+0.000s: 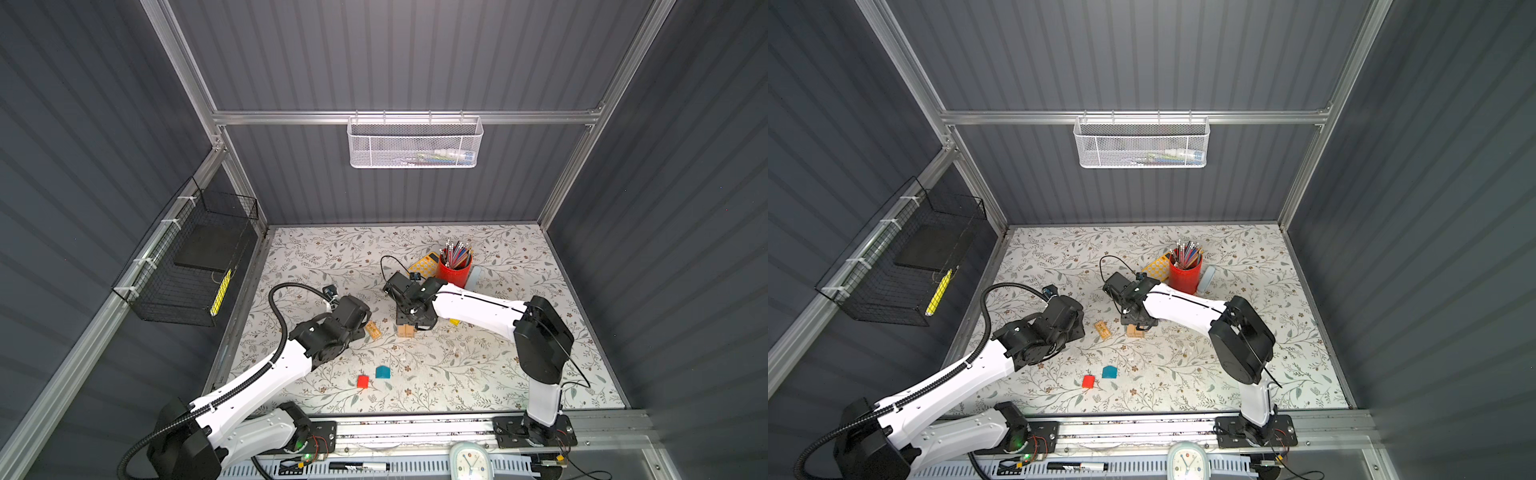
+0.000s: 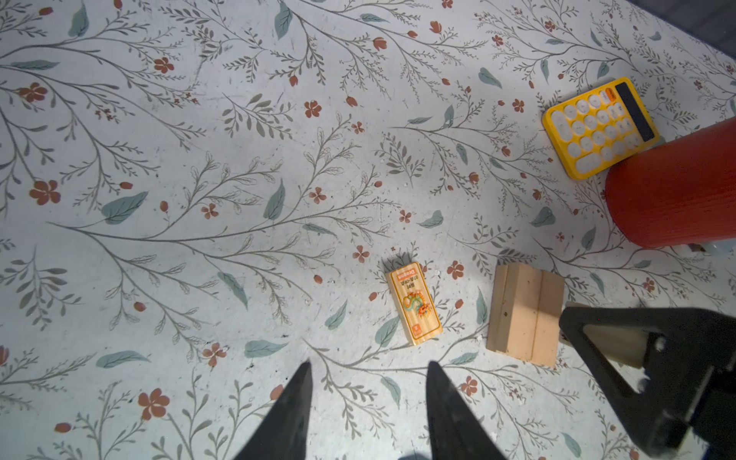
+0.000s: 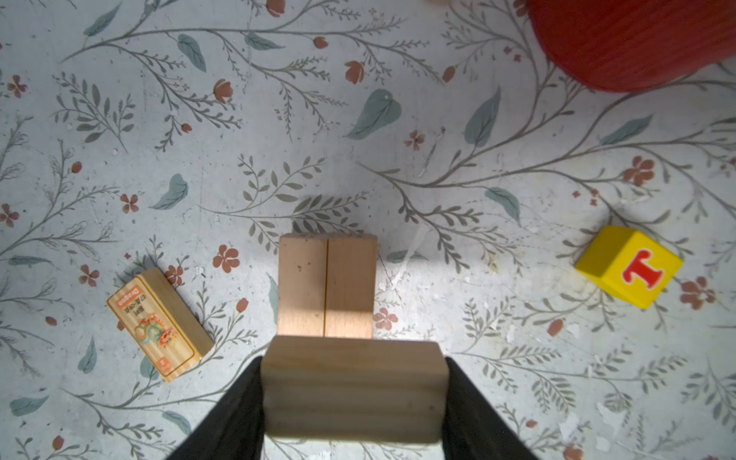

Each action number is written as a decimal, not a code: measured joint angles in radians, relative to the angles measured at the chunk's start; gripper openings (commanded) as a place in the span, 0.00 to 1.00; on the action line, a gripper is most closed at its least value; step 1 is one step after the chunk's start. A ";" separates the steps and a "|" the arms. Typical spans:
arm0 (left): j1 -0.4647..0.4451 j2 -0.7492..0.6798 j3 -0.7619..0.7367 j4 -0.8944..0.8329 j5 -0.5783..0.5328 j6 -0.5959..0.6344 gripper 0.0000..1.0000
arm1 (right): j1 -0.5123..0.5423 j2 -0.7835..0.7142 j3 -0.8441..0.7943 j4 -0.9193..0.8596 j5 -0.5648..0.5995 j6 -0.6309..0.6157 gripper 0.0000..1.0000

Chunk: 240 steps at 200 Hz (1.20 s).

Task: Build the wood block tower
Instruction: 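Lift the flat block and carry it over the standing blocks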

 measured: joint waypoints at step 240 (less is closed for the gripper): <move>0.000 -0.009 -0.023 -0.011 -0.018 -0.035 0.49 | 0.000 0.127 0.099 -0.027 0.001 -0.017 0.60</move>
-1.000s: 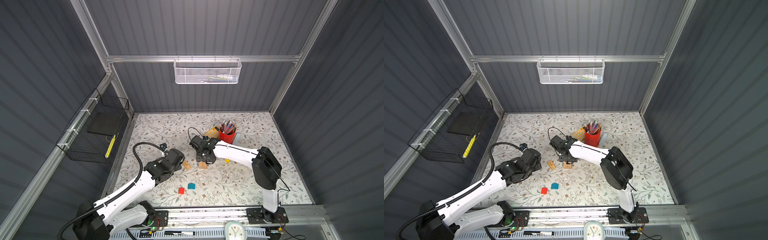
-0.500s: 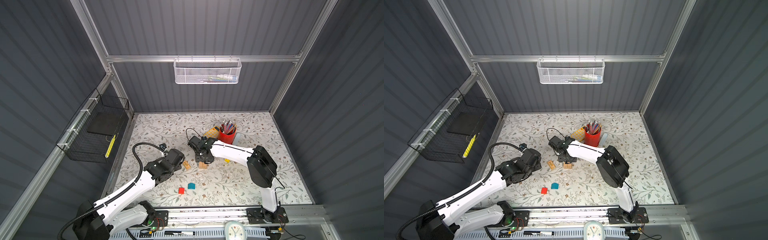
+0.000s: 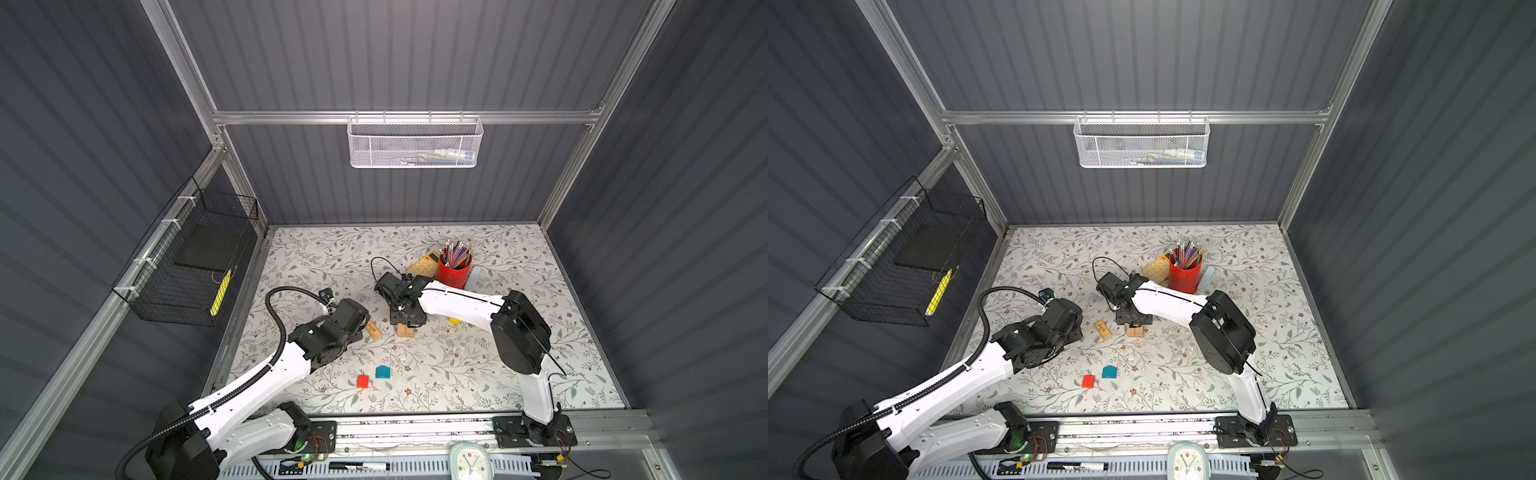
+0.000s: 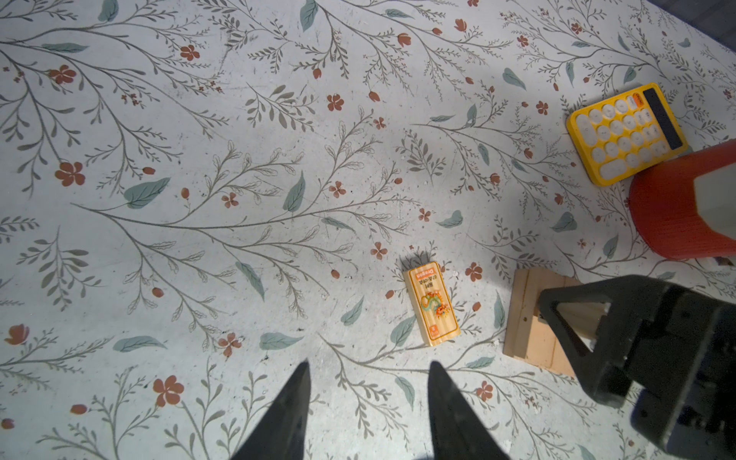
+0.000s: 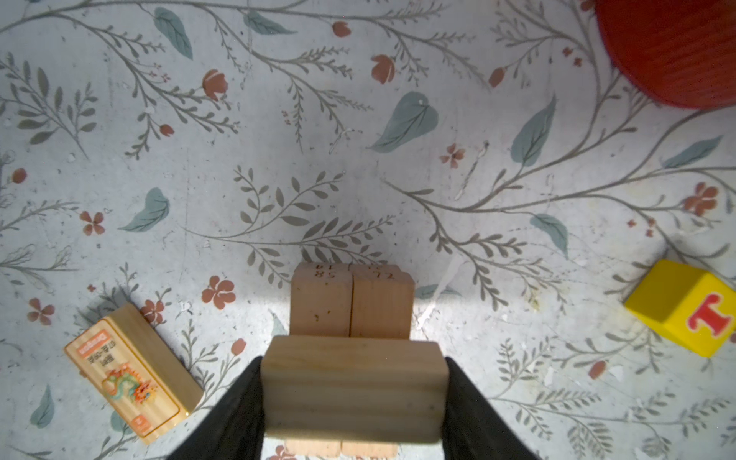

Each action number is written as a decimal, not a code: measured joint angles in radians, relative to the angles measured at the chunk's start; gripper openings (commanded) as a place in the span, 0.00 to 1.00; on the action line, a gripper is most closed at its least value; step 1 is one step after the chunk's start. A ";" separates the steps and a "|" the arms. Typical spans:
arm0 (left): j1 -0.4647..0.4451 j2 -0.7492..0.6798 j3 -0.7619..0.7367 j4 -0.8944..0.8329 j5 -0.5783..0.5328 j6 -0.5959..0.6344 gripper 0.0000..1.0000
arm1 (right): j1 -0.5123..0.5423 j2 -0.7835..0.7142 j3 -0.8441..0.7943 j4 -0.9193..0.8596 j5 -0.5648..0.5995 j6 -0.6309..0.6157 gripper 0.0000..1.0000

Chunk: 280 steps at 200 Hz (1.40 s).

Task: Build the wood block tower
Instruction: 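Lift the flat block and carry it over the standing blocks, then lay the flat block across the standing blocks and open the right gripper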

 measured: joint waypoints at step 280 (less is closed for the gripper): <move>0.006 -0.012 0.000 -0.002 0.000 0.001 0.53 | 0.000 -0.084 -0.040 0.028 -0.027 0.048 0.83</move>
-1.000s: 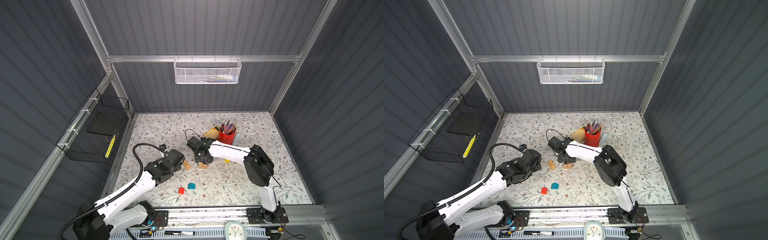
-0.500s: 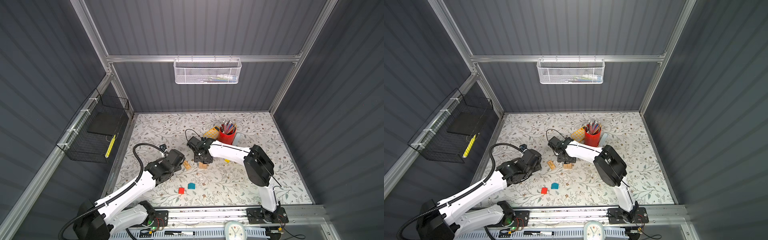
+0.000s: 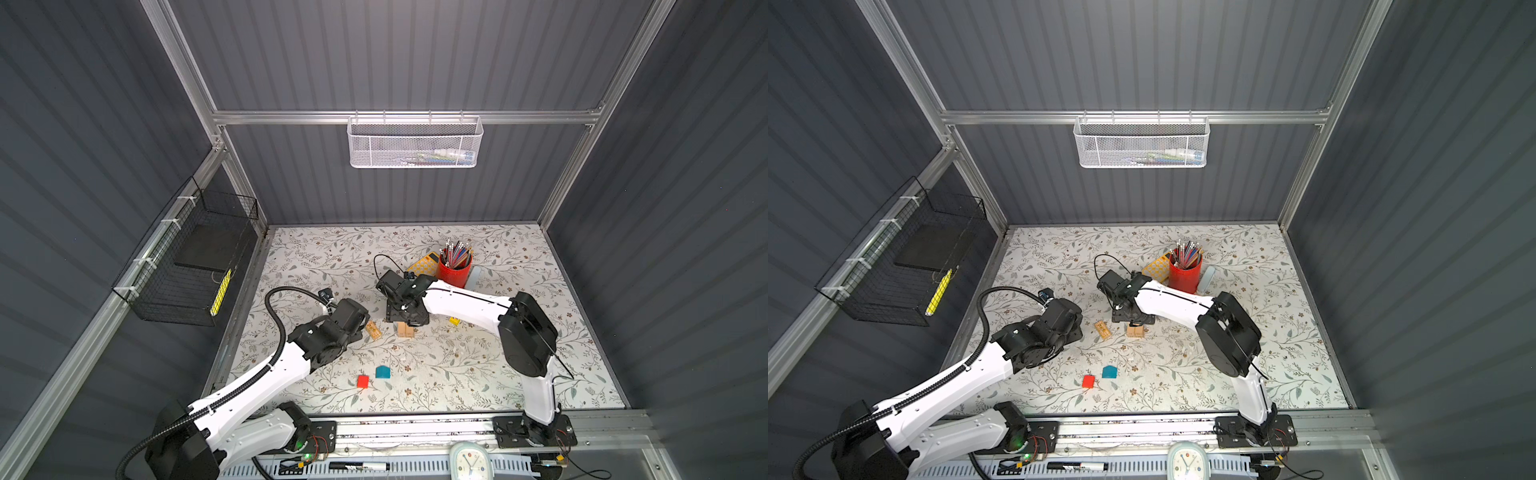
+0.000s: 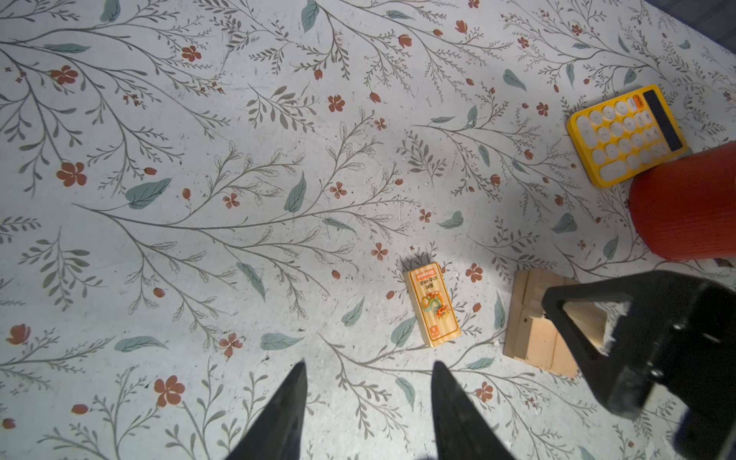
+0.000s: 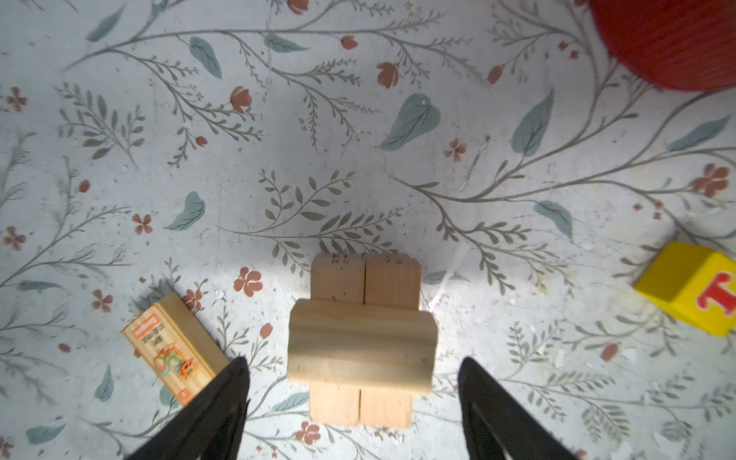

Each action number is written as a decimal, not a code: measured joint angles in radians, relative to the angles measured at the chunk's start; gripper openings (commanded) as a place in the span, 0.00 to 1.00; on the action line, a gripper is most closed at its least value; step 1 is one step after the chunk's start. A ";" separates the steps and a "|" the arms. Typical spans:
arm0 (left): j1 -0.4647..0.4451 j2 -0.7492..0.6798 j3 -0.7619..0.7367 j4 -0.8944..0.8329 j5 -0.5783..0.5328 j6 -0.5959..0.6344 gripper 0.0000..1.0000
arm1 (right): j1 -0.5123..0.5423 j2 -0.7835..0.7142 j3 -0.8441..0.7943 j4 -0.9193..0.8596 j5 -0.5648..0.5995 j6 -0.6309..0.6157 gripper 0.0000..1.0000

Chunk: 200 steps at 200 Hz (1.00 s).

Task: Build the wood block tower
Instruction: 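Lay the flat block across the standing blocks and open the right gripper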

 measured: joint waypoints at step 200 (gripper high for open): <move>0.119 0.452 0.147 0.201 0.276 0.583 0.80 | -0.050 -0.724 -0.631 0.261 -0.074 -0.206 0.99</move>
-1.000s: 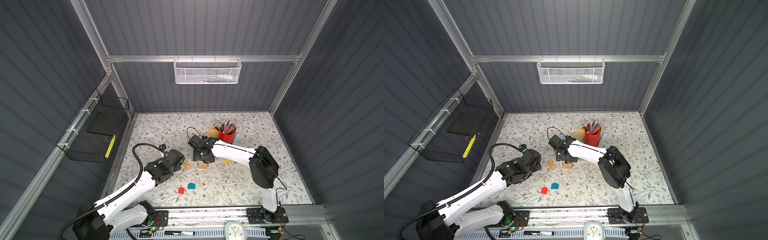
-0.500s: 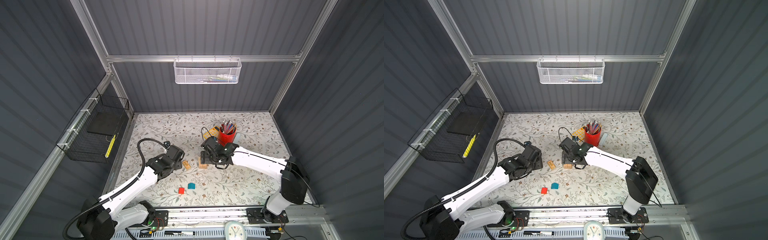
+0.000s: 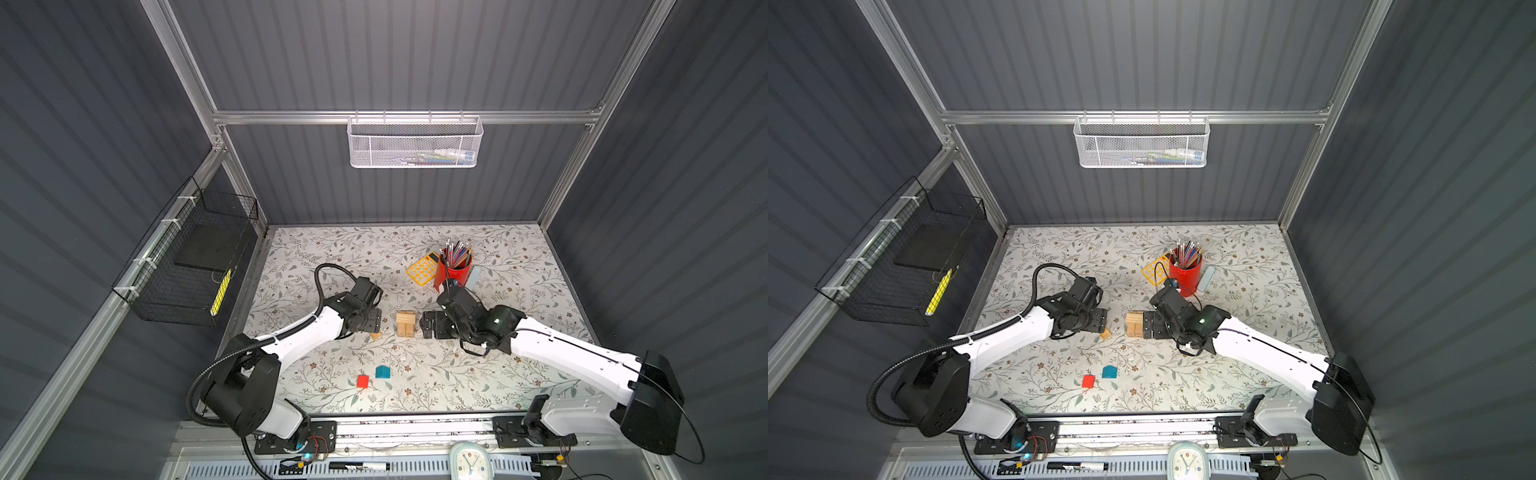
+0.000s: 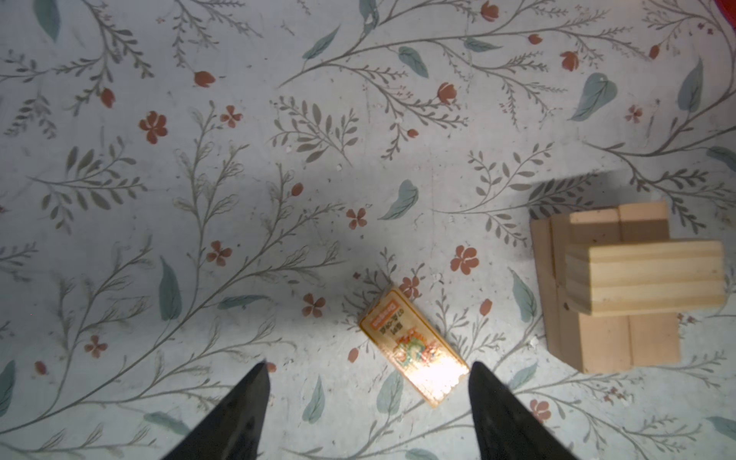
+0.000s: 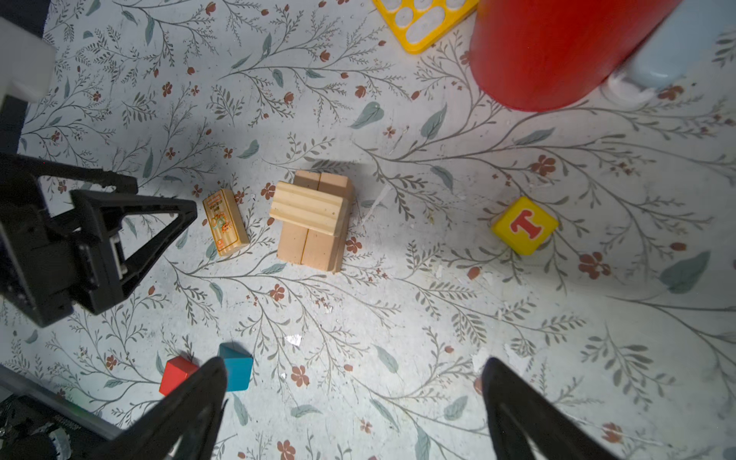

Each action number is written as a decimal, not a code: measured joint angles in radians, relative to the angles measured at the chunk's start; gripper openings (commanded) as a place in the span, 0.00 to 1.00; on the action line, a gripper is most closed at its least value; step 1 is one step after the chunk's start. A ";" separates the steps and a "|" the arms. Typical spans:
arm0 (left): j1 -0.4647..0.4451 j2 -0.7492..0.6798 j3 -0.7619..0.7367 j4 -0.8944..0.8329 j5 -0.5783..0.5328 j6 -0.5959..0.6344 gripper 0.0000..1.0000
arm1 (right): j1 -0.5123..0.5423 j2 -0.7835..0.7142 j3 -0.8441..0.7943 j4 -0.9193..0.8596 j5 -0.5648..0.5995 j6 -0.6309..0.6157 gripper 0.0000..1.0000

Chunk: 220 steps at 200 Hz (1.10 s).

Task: Build the wood block tower
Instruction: 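Grasp the dragon-printed block with the left gripper while the right gripper draws back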

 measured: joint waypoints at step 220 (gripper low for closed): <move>0.006 0.155 0.019 0.012 0.190 0.052 0.71 | -0.103 -0.143 -0.113 0.038 -0.082 -0.029 0.99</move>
